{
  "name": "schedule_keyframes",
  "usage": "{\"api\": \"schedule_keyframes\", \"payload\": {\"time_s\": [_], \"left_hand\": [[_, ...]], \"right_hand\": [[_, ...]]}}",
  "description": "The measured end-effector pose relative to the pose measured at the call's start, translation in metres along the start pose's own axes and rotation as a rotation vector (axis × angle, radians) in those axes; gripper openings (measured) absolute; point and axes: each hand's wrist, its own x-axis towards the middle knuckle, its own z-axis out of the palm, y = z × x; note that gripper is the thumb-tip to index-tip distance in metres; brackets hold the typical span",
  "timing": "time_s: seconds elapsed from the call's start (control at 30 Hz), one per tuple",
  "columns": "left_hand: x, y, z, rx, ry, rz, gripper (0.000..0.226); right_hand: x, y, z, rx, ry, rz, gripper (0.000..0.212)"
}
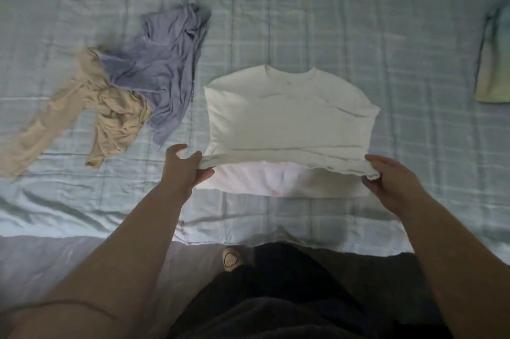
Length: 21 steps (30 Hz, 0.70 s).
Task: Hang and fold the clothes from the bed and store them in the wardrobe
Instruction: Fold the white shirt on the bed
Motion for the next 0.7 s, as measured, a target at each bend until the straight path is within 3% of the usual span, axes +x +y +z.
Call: {"api": "schedule_keyframes", "payload": {"time_s": [0.17, 0.3, 0.57, 0.7], "left_hand": [[0.032, 0.05, 0.049, -0.105, -0.193, -0.022, 0.007], [0.072, 0.084, 0.08, -0.147, -0.279, -0.092, 0.016], [0.151, 0.116, 0.123, -0.218, -0.285, -0.089, 0.022], [0.184, 0.127, 0.148, -0.244, -0.276, -0.041, 0.012]], "right_hand": [[0.045, -0.054, 0.027, 0.062, -0.016, -0.017, 0.012], [0.079, -0.091, 0.054, 0.148, -0.045, 0.05, 0.011], [0.152, -0.126, 0.11, 0.33, -0.016, 0.008, 0.013], [0.187, -0.13, 0.129, 0.406, 0.008, -0.004, 0.014]]}}
